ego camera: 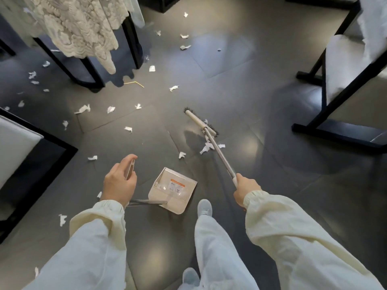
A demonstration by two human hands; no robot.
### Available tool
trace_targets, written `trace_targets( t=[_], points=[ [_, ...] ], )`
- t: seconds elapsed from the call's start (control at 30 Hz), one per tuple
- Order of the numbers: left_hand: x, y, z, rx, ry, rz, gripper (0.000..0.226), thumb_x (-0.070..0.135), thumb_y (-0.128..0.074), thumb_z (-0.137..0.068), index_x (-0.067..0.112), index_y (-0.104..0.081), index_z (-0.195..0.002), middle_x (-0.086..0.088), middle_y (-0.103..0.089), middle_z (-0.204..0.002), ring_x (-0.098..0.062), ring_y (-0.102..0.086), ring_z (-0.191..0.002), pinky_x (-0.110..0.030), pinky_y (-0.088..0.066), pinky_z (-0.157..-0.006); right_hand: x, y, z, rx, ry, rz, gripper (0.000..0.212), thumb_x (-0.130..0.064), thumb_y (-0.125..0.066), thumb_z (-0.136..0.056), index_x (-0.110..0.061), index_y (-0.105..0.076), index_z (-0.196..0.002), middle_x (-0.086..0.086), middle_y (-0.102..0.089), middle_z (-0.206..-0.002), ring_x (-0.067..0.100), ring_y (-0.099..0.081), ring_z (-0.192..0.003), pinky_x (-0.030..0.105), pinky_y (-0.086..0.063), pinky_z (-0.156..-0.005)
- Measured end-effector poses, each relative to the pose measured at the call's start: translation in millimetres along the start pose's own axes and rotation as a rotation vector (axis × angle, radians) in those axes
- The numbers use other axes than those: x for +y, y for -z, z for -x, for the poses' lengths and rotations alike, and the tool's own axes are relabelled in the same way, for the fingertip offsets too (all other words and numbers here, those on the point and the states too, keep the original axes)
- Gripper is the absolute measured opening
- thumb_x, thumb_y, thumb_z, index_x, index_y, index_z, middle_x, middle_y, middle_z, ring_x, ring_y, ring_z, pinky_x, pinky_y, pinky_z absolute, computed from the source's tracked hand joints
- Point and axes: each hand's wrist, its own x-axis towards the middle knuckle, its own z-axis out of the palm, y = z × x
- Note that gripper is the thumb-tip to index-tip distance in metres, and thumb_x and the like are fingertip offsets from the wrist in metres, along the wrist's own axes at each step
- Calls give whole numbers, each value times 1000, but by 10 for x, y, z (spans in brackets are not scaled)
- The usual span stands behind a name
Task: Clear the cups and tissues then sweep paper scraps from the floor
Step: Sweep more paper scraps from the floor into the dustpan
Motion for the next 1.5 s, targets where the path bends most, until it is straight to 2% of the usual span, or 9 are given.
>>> trace_targets(
  t=[0.13,0.3,0.47,0.6,0.73,0.83,1.03,1.33,1.5],
  points=[
    [159,-99,-583,-36,10,5,46,1,-59,-84,38,-57,-112,-1,-60,-91,-24,-58,-86,-30,-41,-79,-230,478,-785,20,-87,-53,32,-10,-46,-92,-10,-43,-124,13,-55,-122,32,-56,-112,30,-42,-78],
    [401,-259,-1090,-33,-22,-4,51,0,-60,-83,41,-53,-111,-2,-59,-87,-27,-58,-81,-34,-45,-77,-481,953,-1417,15,-105,-60,29,-15,-45,-96,-6,-50,-124,10,-58,-123,28,-56,-115,26,-42,-81],
    [506,-370,-1426,-27,-49,-32,52,0,-59,-82,42,-50,-111,-2,-56,-84,-26,-55,-76,-31,-41,-73,-530,1097,-1686,-96,-116,-117,31,-18,-42,-98,-8,-54,-124,9,-57,-100,24,-53,-88,32,-48,-87],
    [513,-360,-1629,-49,-67,-51,50,1,-58,-84,41,-51,-111,-1,-54,-82,-25,-54,-74,-31,-40,-71,-562,1030,-1620,-166,-91,-113,29,-16,-40,-97,-10,-52,-123,5,-55,-77,23,-54,-66,29,-48,-63],
    [540,-366,-1731,-72,-124,-61,52,1,-58,-83,43,-47,-111,-1,-55,-83,-27,-54,-73,-32,-43,-70,-591,841,-1358,-260,-85,-248,33,-10,-43,-90,-11,-48,-123,8,-55,-76,27,-53,-71,31,-44,-64],
    [543,-371,-1800,-76,-122,-27,52,1,-57,-82,44,-49,-111,-3,-55,-82,-28,-56,-74,-35,-46,-73,-619,784,-1051,-357,-63,-286,22,-8,-45,-86,-10,-50,-108,6,-48,-62,23,-47,-54,26,-41,-48],
    [503,-364,-1784,-85,-159,-27,49,5,-55,-83,43,-49,-113,-1,-53,-80,-27,-56,-71,-36,-48,-72,-653,864,-447,-543,-83,-422,32,-2,-47,-86,-6,-53,-117,6,-41,-56,15,-37,-40,18,-36,-37],
    [348,-140,-1472,-111,-189,-37,50,1,-55,-83,39,-50,-115,-5,-52,-79,-29,-56,-71,-38,-47,-69,-671,849,-265,-406,-47,-451,40,-1,-48,-86,-4,-49,-126,10,-45,-59,19,-40,-47,22,-38,-39],
    [172,3,-1288,-89,-154,-57,48,0,-57,-82,32,-55,-118,-4,-53,-80,-28,-53,-71,-35,-44,-70,-720,852,-531,-284,-50,-401,10,1,-46,-86,-2,-51,-94,9,-44,-53,19,-40,-38,21,-37,-37]
  ],
)
